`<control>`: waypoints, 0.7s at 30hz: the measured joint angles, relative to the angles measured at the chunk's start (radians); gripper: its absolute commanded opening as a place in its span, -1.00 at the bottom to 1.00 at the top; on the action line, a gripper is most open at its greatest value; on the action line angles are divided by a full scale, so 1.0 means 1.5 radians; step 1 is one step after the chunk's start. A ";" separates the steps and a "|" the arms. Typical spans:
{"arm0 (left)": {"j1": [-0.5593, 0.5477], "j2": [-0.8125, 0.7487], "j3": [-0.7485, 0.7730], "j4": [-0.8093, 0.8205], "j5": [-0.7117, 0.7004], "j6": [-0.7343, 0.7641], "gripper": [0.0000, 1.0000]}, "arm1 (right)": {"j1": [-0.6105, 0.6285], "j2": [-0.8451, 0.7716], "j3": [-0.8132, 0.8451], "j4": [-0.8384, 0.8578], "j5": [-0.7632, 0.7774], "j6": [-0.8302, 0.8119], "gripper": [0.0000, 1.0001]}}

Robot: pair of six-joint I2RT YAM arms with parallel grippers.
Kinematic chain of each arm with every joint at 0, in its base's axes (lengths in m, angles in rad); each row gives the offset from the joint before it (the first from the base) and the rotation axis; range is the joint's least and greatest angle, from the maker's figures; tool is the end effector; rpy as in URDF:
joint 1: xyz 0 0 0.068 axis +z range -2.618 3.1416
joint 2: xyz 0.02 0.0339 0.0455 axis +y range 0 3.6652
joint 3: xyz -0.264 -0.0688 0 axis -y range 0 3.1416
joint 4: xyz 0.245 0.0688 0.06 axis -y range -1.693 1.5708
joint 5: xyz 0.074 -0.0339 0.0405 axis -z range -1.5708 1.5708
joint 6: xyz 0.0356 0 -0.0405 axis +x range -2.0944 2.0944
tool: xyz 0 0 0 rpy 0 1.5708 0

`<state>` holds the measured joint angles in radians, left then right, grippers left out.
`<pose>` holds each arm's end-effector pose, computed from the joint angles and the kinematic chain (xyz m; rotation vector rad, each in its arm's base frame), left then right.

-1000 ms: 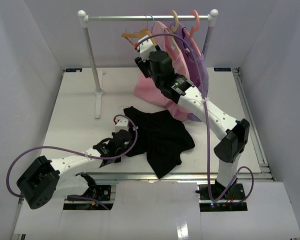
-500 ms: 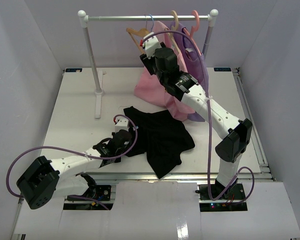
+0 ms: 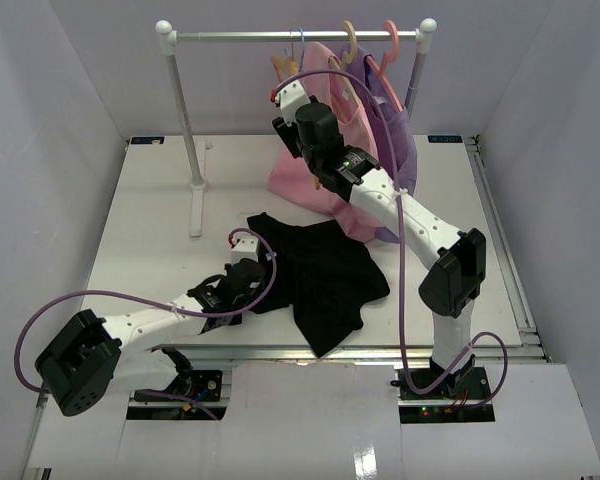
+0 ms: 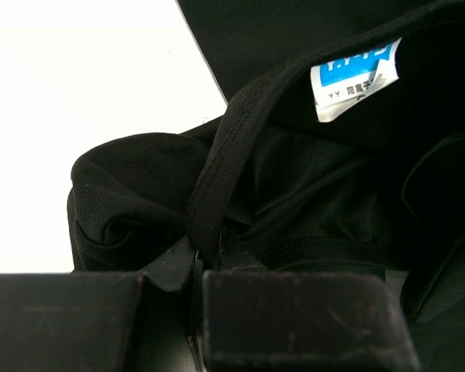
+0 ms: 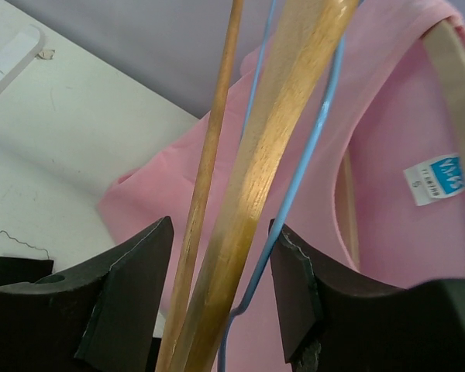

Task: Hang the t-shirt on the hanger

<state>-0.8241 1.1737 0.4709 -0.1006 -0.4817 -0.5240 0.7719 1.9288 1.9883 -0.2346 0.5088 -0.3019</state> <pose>0.1594 -0.1480 0.1684 0.1160 2.2631 -0.1355 0.3396 0.3063 0.4169 -0.5461 1.6358 -0.0971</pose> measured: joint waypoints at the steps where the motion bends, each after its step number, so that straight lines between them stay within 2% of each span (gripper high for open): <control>1: 0.000 -0.002 0.000 0.000 0.000 0.000 -1.00 | 0.000 0.007 0.002 -0.001 0.001 0.003 0.16; 8: 0.000 -0.012 0.000 -0.003 0.000 0.000 -1.00 | 0.000 0.036 0.018 -0.004 0.004 0.016 0.22; 21: 0.000 -0.016 0.000 -0.003 0.000 0.000 -1.00 | 0.000 0.015 0.018 -0.016 0.001 0.038 0.29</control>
<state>-0.8242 1.1496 0.4709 -0.1051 -0.4820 -0.5245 0.7715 1.9516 2.0159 -0.2580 0.5110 -0.2452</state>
